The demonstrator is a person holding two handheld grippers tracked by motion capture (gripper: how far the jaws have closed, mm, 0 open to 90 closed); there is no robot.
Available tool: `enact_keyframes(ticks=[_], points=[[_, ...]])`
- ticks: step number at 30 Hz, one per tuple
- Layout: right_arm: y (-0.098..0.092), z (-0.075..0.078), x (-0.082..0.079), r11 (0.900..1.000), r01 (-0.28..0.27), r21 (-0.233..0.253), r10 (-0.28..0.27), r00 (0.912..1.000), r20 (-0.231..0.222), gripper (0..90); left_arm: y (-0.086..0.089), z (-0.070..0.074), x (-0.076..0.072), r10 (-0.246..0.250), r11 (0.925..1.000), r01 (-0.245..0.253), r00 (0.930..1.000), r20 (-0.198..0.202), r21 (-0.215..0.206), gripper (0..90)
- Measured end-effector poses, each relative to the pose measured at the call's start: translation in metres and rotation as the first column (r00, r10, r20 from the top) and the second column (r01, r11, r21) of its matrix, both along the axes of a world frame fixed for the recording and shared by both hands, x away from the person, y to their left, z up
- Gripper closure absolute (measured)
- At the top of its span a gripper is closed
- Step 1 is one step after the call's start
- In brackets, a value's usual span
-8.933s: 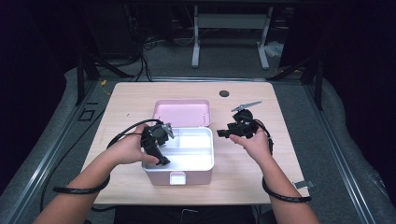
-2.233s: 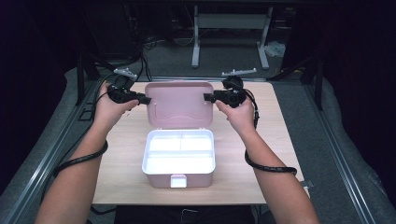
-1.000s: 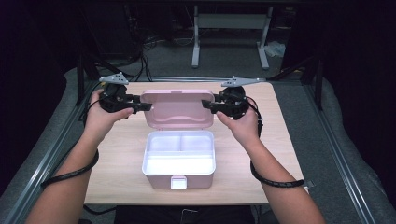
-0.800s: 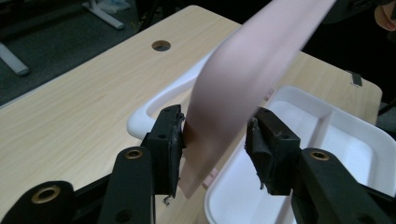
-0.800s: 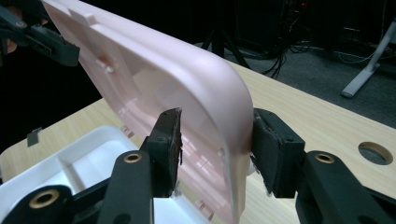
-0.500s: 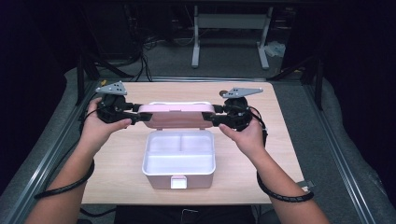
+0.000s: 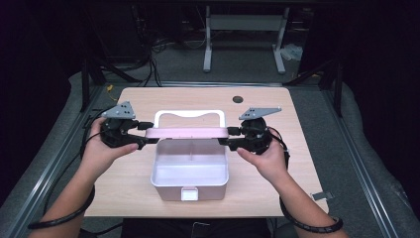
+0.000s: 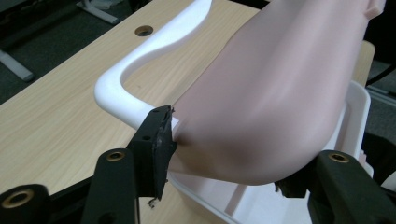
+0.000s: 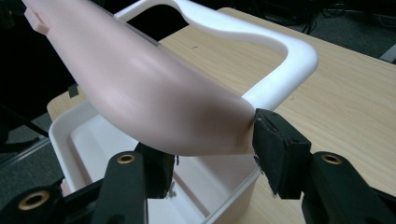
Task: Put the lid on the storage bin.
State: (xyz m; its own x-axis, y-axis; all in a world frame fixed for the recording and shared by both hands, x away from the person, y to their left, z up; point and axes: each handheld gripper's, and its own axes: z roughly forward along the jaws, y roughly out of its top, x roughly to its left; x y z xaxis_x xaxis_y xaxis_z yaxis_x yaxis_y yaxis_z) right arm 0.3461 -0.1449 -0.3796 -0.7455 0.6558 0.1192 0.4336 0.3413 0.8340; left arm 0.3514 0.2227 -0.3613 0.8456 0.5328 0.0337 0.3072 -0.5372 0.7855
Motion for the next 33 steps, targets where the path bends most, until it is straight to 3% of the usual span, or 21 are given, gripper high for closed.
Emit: enact_keyframes(ticks=[2,4,7,10,16,20,29,33], points=[[0.001,-0.006,-0.008,1.0,-0.004,-0.014,0.004,0.9999,0.01,47.7,0.0,-0.005,-0.005,0.002,1.0,-0.002,0.9999,-0.013,0.006,39.5],[0.0,-0.01,-0.013,1.0,-0.003,-0.019,0.003,1.0,0.009,47.5,0.001,-0.011,-0.012,0.01,0.9997,-0.01,0.9999,0.005,0.021,39.4],[-0.001,-0.013,-0.015,1.0,-0.006,-0.016,0.006,1.0,0.005,47.4,0.002,-0.016,-0.017,0.01,0.9997,-0.01,0.9999,-0.004,0.023,39.4],[-0.005,-0.019,-0.021,1.0,-0.001,-0.007,0.001,1.0,-0.005,47.2,0.004,-0.024,-0.026,0.005,1.0,-0.005,0.9999,-0.01,-0.001,35.0],[-0.007,-0.028,-0.026,1.0,-0.002,-0.014,0.002,0.9999,-0.014,47.3,0.008,-0.028,-0.037,-0.002,0.9996,0.002,0.9999,-0.011,-0.03,35.2],[-0.01,-0.035,-0.033,1.0,-0.005,-0.013,0.004,0.9997,-0.026,47.5,0.01,-0.033,-0.046,-0.014,0.9998,0.013,0.9998,-0.014,-0.015,36.6],[-0.015,-0.04,-0.047,1.0,-0.028,-0.004,0.028,0.9992,-0.028,48.7,0.01,-0.043,-0.053,-0.016,0.9998,0.016,0.9995,-0.026,-0.01,37.2],[-0.014,-0.045,-0.052,0.999,-0.037,-0.028,0.036,0.9988,-0.034,48.8,0.01,-0.05,-0.056,-0.019,0.9998,0.019,0.9991,-0.037,0.004,37.0]])
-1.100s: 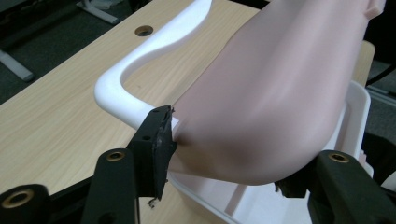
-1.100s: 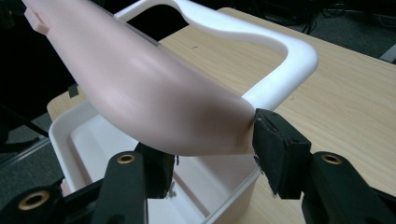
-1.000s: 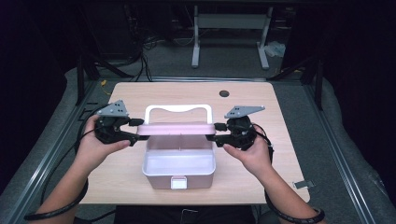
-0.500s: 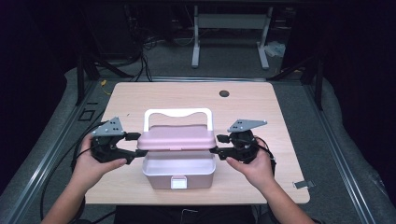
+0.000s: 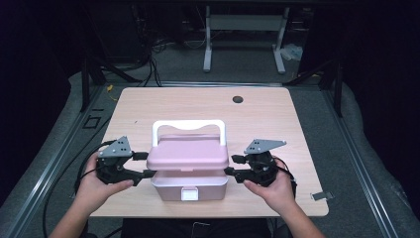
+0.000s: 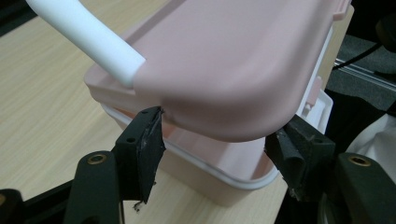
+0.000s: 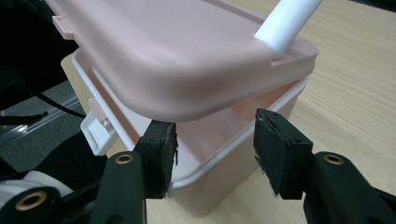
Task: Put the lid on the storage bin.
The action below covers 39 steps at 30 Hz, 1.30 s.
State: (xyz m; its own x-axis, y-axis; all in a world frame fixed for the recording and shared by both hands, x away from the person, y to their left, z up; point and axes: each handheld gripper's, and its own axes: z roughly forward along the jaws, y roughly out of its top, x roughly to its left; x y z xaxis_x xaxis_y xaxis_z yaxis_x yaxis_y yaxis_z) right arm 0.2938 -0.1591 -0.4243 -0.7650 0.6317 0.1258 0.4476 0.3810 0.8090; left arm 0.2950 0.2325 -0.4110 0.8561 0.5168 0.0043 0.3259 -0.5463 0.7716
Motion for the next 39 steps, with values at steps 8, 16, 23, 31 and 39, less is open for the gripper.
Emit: enact_keyframes(ticks=[8,16,23,31,39], points=[[-0.006,-0.012,-0.005,1.0,0.007,-0.02,-0.008,0.9997,-0.022,48.8,0.001,-0.012,-0.007,0.008,0.999,-0.007,0.9994,-0.033,0.043,34.8],[-0.019,-0.015,-0.01,0.999,0.032,-0.042,-0.033,0.9987,-0.039,49.0,0.012,-0.024,-0.016,0.053,0.9953,-0.047,0.9964,-0.066,0.084,33.0],[-0.027,-0.02,0.0,0.997,0.071,-0.033,-0.072,0.9959,-0.054,48.8,0.027,-0.028,-0.012,0.101,0.9938,-0.097,0.9919,-0.077,0.055,33.1],[-0.031,-0.029,0.018,0.99,0.13,-0.047,-0.132,0.9894,-0.06,45.7,0.045,-0.041,0.008,0.177,0.9839,-0.174,0.9787,-0.103,0.041,31.7],[-0.037,-0.052,0.037,0.975,0.206,-0.085,-0.211,0.9756,-0.06,42.8,0.06,-0.068,0.023,0.251,0.9681,-0.247,0.96,-0.125,0.042,30.9]])
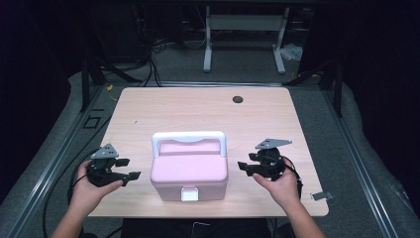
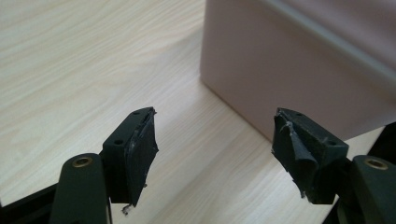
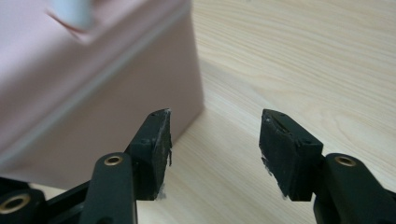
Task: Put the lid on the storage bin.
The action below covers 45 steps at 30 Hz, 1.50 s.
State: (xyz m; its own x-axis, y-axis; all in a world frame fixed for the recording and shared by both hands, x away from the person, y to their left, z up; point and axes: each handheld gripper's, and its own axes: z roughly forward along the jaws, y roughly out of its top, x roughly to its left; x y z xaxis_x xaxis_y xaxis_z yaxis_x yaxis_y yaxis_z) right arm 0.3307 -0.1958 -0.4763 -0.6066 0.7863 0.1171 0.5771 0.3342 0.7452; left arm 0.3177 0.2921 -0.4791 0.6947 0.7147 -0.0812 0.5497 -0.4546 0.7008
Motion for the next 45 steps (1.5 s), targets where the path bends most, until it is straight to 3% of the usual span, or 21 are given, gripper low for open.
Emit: enact_keyframes(ticks=[3,7,10,20,25,26,31,38,45], points=[[-0.002,-0.008,0.002,0.999,0.018,-0.028,-0.018,0.9998,0.004,42.2,0.004,-0.006,0.002,0.018,0.9998,-0.018,0.9998,0.001,0.003,31.2],[-0.007,-0.022,0.005,0.999,0.033,-0.025,-0.033,0.9994,-0.009,41.1,0.009,-0.019,0.004,0.044,0.999,-0.044,0.999,-0.004,0.005,31.4],[-0.01,-0.03,0.006,0.998,0.054,-0.036,-0.054,0.9985,-0.004,40.8,0.011,-0.029,0.007,0.061,0.9977,-0.061,0.9981,-0.001,0.029,31.4],[-0.011,-0.045,0.009,0.996,0.068,-0.056,-0.068,0.9977,-0.003,40.5,0.01,-0.049,0.005,0.053,0.9964,-0.052,0.9984,-0.019,0.068,31.3],[-0.007,-0.047,0.01,0.997,0.065,-0.04,-0.066,0.9978,-0.007,40.1,0.009,-0.056,0.005,0.05,0.9959,-0.046,0.9979,-0.041,0.078,31.3],[-0.004,-0.048,0.01,0.996,0.064,-0.068,-0.064,0.9979,0.003,40.1,0.008,-0.057,0.006,0.045,0.9956,-0.04,0.9979,-0.047,0.084,31.3],[-0.005,-0.053,0.012,0.993,0.073,-0.09,-0.074,0.9972,-0.013,40.1,0.003,-0.061,0.008,0.03,0.9958,-0.025,0.9981,-0.054,0.088,31.3],[-0.015,-0.056,0.013,0.992,0.113,-0.057,-0.115,0.9925,-0.04,40.0,-0.003,-0.068,0.013,0.011,0.9949,-0.002,0.9961,-0.087,0.101,31.1],[-0.019,-0.057,0.011,0.992,0.117,-0.052,-0.12,0.9912,-0.056,39.6,-0.002,-0.071,0.017,0.022,0.9937,-0.012,0.9958,-0.089,0.112,30.7]])
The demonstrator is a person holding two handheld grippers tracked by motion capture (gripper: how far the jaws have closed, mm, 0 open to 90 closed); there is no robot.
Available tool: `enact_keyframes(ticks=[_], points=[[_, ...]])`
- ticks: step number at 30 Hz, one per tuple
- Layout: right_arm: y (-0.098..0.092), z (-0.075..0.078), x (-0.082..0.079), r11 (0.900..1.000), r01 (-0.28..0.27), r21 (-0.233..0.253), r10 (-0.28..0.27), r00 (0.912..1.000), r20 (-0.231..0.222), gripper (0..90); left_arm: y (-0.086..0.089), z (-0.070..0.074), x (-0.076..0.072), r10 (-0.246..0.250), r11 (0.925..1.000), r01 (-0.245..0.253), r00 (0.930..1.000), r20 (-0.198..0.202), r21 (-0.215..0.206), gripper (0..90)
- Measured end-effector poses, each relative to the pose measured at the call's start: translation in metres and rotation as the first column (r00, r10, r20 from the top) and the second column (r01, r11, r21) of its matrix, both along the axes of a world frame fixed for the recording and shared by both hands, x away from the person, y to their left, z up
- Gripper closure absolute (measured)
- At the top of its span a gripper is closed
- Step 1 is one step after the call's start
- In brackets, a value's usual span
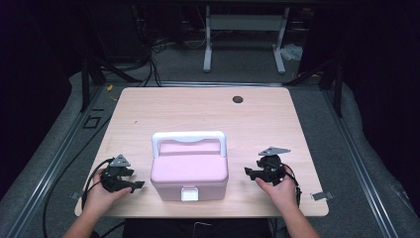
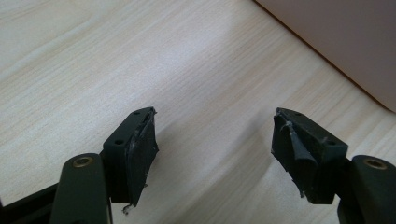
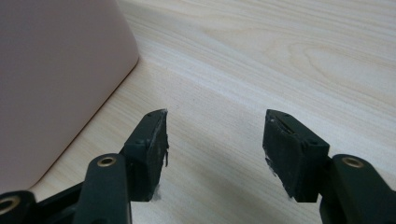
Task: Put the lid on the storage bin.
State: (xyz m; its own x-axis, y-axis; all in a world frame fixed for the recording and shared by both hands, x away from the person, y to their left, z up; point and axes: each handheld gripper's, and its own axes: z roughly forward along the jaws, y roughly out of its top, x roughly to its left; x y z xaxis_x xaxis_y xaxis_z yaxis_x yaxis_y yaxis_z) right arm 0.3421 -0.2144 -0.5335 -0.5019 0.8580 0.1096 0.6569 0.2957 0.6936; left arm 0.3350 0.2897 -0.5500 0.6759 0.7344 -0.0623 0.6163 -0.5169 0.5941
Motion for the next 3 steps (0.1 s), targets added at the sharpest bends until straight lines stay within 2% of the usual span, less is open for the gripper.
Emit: enact_keyframes(ticks=[3], points=[[-0.0018,-0.0003,-0.0004,1.0,0.007,0.001,-0.007,1.0,0.002,38.9,-0.0005,-0.0007,0.0016,-0.003,1.0,0.003,1.0,-0.004,0.002,30.6]])
